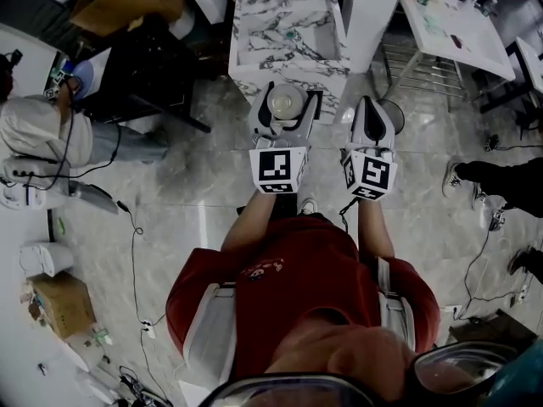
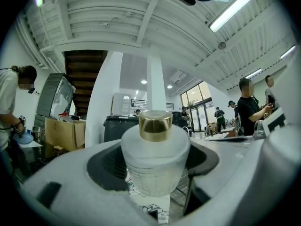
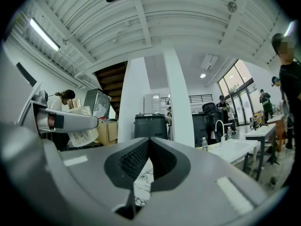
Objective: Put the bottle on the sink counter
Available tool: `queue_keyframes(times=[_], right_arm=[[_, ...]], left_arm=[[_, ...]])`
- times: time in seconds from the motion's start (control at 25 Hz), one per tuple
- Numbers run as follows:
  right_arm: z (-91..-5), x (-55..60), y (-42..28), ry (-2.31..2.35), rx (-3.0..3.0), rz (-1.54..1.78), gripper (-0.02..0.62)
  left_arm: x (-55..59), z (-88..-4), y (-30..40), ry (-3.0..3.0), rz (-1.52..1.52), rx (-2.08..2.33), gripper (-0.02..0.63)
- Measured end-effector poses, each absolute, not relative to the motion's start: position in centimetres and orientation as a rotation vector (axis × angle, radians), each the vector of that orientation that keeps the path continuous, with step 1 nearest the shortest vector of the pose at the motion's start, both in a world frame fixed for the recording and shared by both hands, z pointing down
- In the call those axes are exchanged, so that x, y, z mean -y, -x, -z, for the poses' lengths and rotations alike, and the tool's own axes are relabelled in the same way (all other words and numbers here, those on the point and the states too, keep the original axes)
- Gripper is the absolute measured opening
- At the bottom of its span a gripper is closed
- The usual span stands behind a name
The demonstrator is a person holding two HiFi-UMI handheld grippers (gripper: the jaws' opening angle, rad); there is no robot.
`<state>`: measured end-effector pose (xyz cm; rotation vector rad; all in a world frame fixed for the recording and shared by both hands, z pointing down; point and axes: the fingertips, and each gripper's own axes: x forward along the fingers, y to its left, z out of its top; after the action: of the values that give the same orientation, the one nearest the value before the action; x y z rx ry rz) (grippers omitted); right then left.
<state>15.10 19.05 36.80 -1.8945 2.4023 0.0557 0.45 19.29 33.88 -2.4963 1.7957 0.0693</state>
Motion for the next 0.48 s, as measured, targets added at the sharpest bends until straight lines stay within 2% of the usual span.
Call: queue_keyframes(times=[0.48], right_arm=[[-37.0,-16.0,-14.0,1.891,-2.398,-0.119,0.002]], left_arm=[[-15.9,-34.1,0.4,2.486,-0.116,-1.780,0.336]])
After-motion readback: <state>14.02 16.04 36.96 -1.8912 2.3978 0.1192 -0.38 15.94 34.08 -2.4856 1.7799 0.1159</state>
